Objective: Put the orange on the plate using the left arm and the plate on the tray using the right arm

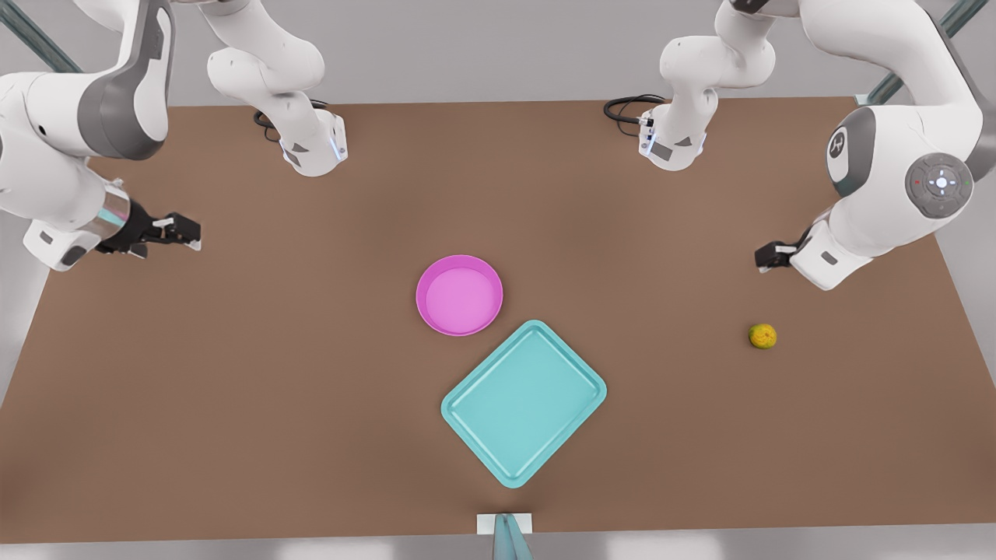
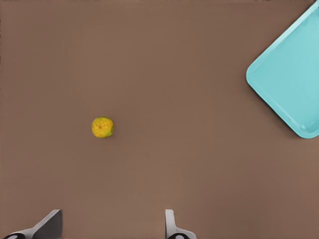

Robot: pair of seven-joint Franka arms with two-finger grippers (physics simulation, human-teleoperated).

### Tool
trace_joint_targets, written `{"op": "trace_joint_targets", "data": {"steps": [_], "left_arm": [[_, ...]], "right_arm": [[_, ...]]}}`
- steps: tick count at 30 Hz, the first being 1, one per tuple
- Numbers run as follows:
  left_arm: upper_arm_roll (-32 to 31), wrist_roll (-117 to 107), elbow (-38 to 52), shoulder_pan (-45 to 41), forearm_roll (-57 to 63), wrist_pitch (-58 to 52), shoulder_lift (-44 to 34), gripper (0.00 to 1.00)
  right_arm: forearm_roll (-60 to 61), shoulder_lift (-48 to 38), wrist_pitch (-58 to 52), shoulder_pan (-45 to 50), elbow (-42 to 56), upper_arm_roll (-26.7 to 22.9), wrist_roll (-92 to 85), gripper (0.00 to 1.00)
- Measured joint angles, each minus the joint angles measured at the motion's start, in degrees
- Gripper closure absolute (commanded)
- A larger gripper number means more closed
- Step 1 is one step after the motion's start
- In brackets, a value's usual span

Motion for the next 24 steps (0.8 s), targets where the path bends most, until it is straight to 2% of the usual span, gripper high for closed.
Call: {"op": "trace_joint_targets", "data": {"steps": [4,8,11,17,24], "left_arm": [[1.23,-0.66,-2.31,0.78,-0.1,2.7,4.22,0.0],[3.03,-0.76,-8.69,6.73,-1.49,14.05,15.83,0.0],[3.23,-0.06,-12.37,8.38,-2.25,23.76,19.61,0.0],[3.65,1.47,-17.64,9.57,-2.51,40.34,23.64,0.0],[4.69,3.02,-21.86,10.44,-2.21,47.97,23.83,0.0]], "right_arm": [[0.6,2.24,1.72,-0.25,1.58,0.13,-1.06,0.0],[2.25,6.8,2.69,0.38,4.57,1.21,-1.94,0.0],[4.28,8.96,3.41,1.83,5.6,3.53,-2.6,0.0],[4.85,8.06,5.96,1.87,5.13,3.98,-3.44,0.0],[4.44,7.53,7.48,2.04,4.69,3.99,-3.7,0.0]]}}
